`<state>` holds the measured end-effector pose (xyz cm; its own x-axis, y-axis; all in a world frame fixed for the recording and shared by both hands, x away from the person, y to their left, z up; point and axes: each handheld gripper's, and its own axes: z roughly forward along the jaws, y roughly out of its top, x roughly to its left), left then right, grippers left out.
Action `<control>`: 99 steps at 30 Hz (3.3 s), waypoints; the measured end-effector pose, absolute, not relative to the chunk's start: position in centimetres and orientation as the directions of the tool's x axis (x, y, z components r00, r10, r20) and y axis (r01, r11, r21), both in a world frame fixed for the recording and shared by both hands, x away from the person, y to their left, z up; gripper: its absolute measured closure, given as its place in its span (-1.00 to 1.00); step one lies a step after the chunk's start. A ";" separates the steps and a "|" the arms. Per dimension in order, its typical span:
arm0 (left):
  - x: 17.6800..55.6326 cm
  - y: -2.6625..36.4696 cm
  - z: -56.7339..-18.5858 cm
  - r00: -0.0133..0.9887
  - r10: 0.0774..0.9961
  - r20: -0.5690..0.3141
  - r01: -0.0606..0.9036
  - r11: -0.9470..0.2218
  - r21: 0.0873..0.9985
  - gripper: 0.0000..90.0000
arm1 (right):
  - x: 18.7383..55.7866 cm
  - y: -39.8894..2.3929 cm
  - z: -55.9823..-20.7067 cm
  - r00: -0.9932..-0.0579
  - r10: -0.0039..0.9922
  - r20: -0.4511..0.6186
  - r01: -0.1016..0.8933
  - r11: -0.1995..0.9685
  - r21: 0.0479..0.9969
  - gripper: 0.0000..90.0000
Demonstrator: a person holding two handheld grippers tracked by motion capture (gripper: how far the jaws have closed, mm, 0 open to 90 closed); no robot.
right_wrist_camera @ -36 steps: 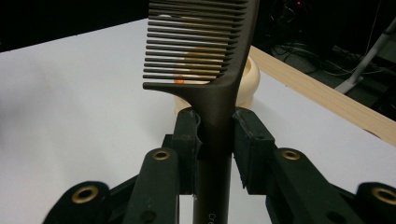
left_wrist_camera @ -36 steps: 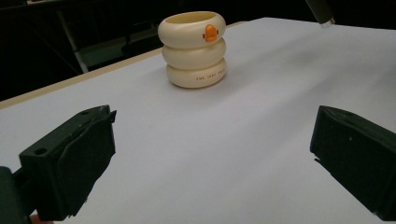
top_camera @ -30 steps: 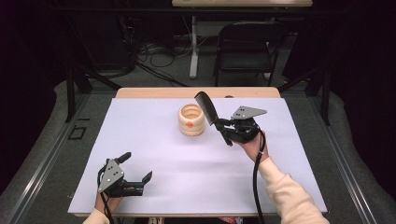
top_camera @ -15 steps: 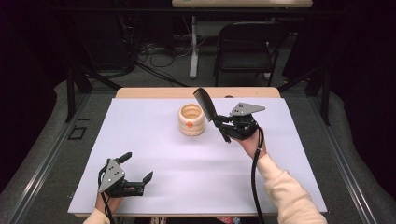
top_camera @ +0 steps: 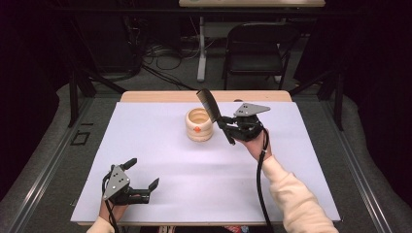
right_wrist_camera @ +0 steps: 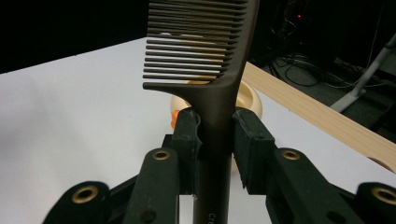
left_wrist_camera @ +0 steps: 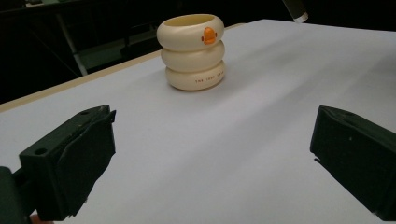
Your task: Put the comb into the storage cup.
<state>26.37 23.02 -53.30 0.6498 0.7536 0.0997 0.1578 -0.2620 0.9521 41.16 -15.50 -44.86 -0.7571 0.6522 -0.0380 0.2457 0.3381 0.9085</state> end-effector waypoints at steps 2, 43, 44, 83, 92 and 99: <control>26.3 23.0 -53.3 0.648 0.755 0.103 0.156 -0.263 0.952 -1.00 | 41.3 -15.3 -44.8 -0.759 0.650 -0.037 0.245 0.338 0.909 0.59; 26.4 23.1 -53.4 0.645 0.758 0.096 0.162 -0.258 0.952 -1.00 | 43.5 -13.5 -43.7 -0.769 0.639 -0.028 0.235 0.322 0.917 0.59; 26.4 23.1 -53.4 0.645 0.758 0.096 0.162 -0.258 0.952 -1.00 | 43.5 -13.5 -43.7 -0.768 0.640 -0.027 0.235 0.322 0.917 0.59; 26.4 23.1 -53.4 0.647 0.757 0.097 0.161 -0.259 0.953 -1.00 | 45.2 -11.8 -43.0 -0.768 0.639 -0.035 0.240 0.338 0.910 0.59; 26.4 23.1 -53.3 0.646 0.757 0.097 0.159 -0.258 0.953 -1.00 | 45.4 -11.4 -42.6 -0.770 0.637 -0.040 0.235 0.341 0.910 0.59; 26.4 23.0 -53.4 0.648 0.755 0.096 0.160 -0.258 0.953 -1.00 | 45.6 -11.0 -42.6 -0.773 0.633 -0.041 0.235 0.346 0.909 0.59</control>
